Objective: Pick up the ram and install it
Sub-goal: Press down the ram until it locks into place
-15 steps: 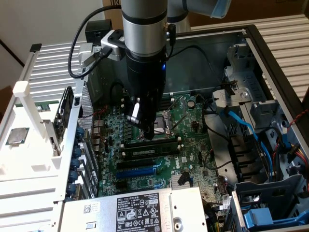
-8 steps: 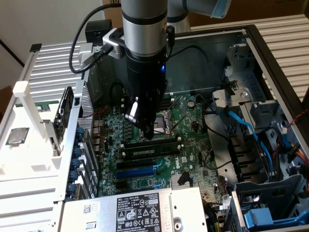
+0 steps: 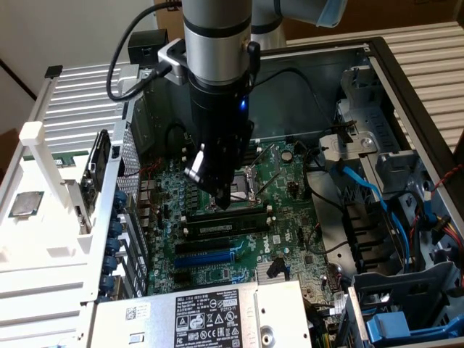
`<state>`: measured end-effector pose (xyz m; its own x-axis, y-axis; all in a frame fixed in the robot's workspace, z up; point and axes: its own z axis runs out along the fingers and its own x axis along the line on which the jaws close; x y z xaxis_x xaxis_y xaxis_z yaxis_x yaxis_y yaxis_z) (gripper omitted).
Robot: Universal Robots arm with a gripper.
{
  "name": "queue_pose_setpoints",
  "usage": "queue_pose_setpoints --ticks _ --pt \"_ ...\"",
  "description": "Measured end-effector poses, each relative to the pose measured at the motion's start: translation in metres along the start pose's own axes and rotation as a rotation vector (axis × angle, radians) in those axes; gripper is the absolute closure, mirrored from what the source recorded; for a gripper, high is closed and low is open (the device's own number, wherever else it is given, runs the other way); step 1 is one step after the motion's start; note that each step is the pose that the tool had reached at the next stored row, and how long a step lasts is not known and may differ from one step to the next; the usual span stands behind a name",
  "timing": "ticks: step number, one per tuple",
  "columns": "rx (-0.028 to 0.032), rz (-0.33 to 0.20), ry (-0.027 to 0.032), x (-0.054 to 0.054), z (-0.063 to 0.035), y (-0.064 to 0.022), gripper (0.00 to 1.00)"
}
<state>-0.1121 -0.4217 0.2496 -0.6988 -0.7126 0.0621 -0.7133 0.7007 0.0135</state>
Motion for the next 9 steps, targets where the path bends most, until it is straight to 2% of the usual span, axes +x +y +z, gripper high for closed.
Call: queue_pose_setpoints --ticks 9 --pt "-0.0086 0.138 -0.0018 0.0 0.0 0.0 0.9"
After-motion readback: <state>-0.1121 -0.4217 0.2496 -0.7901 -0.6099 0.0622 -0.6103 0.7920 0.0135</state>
